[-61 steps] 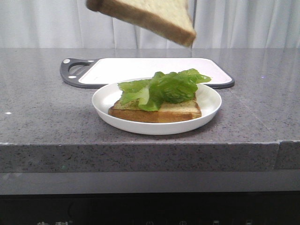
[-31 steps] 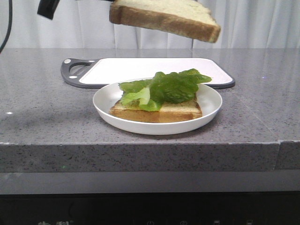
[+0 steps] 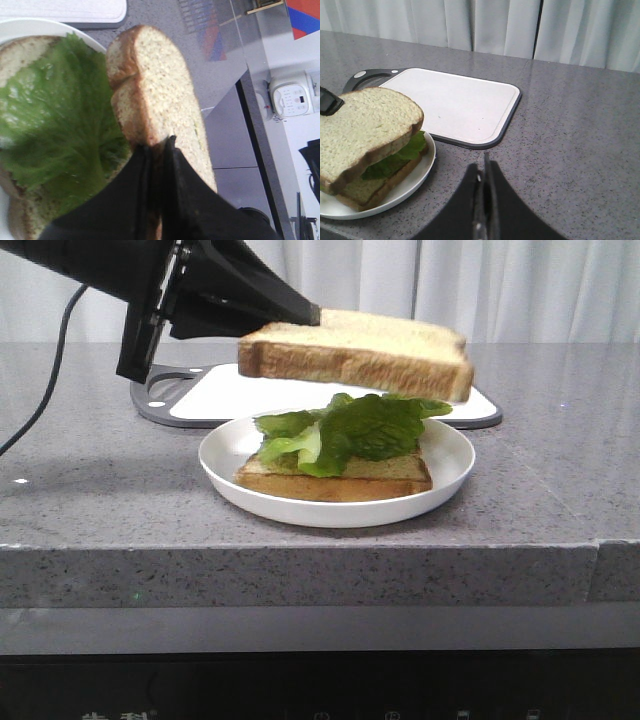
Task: Left arm grabs bread, right arm adds lettuce
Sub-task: 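Lower the bread slice onto the lettuce and open the left gripper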
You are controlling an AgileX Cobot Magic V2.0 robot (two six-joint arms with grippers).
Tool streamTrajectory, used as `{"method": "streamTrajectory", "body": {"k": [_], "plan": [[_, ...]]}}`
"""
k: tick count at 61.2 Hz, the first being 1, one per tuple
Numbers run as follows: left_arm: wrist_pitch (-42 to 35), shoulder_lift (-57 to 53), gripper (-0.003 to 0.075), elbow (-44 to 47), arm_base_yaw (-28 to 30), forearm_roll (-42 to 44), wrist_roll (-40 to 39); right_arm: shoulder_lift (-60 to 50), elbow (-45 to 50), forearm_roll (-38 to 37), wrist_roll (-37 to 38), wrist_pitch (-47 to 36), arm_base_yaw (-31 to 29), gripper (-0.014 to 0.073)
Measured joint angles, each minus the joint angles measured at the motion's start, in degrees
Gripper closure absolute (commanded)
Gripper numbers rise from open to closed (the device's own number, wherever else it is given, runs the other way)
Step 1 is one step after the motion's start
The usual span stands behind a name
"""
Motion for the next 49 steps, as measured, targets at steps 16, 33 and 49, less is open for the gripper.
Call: {"method": "streamTrajectory", "body": {"k": [16, 33, 49], "plan": [[-3.6, 0.3, 0.0739, 0.0, 0.0, 0.2, 0.1, 0.0, 0.0, 0.0, 0.0, 0.0, 0.0, 0.07], [-5.3, 1.7, 0.0732, 0.0, 0.0, 1.4, 0.1, 0.0, 0.0, 0.0, 0.1, 0.0, 0.0, 0.07], [-6.1, 2.2, 0.048, 0.0, 0.0, 2.8, 0.1, 0.0, 0.0, 0.0, 0.1, 0.0, 0.0, 0.07]]}}
